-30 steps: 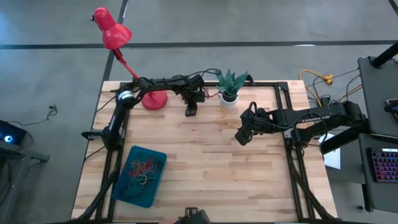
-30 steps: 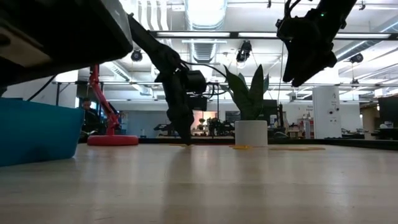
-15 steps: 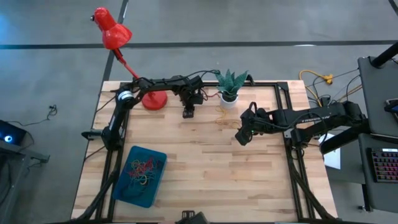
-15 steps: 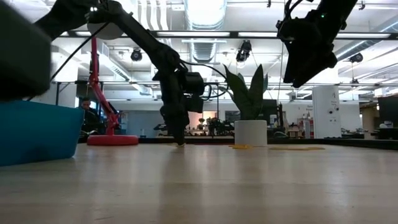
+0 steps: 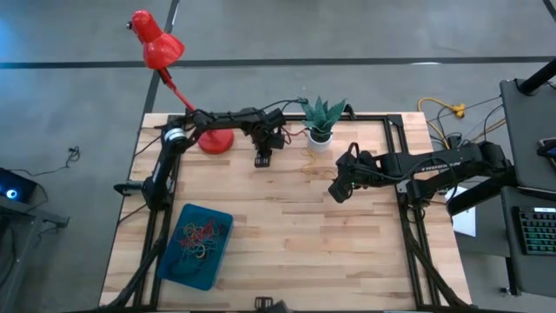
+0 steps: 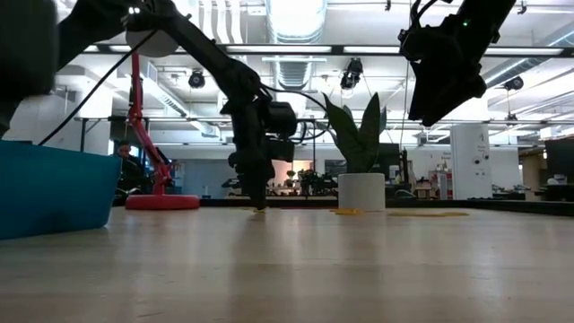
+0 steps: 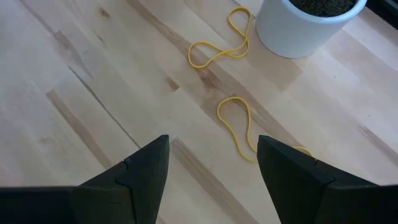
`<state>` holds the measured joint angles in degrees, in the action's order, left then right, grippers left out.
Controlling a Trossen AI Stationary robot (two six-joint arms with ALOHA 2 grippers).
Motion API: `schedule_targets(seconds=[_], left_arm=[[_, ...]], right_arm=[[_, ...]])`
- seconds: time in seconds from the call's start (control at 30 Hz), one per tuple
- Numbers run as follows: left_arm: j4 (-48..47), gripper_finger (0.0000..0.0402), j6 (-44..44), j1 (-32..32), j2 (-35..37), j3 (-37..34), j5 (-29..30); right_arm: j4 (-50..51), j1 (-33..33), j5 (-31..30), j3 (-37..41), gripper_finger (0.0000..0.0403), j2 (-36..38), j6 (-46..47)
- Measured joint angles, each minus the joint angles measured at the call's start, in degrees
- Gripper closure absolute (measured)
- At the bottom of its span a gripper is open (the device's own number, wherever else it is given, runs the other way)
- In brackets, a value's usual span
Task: Pick and place rubber bands into bin
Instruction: Put the yellow rubber band into the blue bin
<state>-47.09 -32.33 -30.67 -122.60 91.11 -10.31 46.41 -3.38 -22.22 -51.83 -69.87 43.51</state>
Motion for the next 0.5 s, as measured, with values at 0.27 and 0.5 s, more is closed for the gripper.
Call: schedule_targets(seconds=[0.27,0.5], left_arm=[[-5.32,0.0402,1.19,1.94,4.70,-0.45,1.52],[-11.95,0.0401,5.15,5.06,15.96,-0.60,1.41]], right_arm=[[-0.02,0.02,-0.02,0.00,0.0175,0.00,0.00],[-0.10,0.02,-0.33,0.24,0.0175,0.00,-0.05]])
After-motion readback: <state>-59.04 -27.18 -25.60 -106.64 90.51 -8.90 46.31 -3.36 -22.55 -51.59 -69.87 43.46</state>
